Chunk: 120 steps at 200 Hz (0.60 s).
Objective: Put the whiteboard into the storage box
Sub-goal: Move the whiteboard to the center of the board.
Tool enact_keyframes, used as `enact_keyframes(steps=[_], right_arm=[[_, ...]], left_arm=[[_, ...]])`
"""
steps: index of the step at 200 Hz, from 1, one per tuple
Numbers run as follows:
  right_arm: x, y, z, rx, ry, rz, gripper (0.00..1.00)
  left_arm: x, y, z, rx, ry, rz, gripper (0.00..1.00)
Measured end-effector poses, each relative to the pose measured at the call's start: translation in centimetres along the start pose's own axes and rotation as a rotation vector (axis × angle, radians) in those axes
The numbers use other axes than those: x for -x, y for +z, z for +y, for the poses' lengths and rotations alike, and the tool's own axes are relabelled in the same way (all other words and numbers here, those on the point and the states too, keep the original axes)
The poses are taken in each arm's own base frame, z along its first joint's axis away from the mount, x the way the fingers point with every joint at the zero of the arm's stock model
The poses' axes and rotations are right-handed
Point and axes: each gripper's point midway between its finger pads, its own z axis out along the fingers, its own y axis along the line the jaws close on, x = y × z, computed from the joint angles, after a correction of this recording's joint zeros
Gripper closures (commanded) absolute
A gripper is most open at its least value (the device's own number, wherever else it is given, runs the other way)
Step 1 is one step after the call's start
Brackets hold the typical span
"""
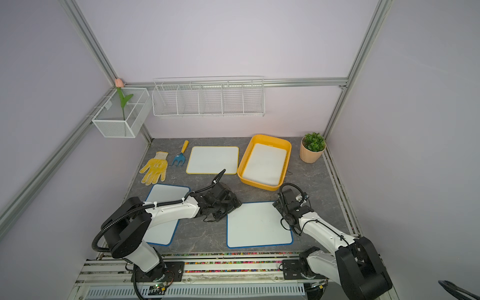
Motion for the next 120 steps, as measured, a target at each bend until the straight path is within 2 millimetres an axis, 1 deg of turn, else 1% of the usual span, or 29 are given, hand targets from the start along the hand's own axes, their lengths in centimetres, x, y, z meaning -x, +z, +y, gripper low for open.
enact_keyframes(steps=[20, 37, 55, 87, 104, 120], right_arm=[[-1.5, 0.2, 1.5, 0.017, -0.033, 0.032, 0.1], [-2.8, 0.4, 3.0, 0.031, -0.064, 0.057, 0.1], [-4.7, 0.8, 5.2, 0.046, -0.11, 0.087, 0.1], [-8.1, 1.6, 9.5, 0.085, -0.181, 0.136, 0.1], [-9.4, 1.9, 11.4, 0.119, -0.198, 0.154, 0.1], [-10.2, 2.1, 12.6, 0.151, -0.199, 0.175, 0.1]], left_arm=[[1.7, -0.8, 1.1, 0.016, -0.013, -0.025, 0.0], [3.1, -1.5, 1.6, 0.018, -0.019, -0.042, 0.0], [4.4, -2.0, 2.0, 0.013, -0.026, -0.059, 0.0], [6.3, -2.7, 4.2, 0.049, -0.034, -0.08, 0.0], [7.2, -3.5, 5.1, 0.065, -0.036, -0.095, 0.0], [8.3, -4.6, 5.8, 0.072, -0.038, -0.116, 0.0]])
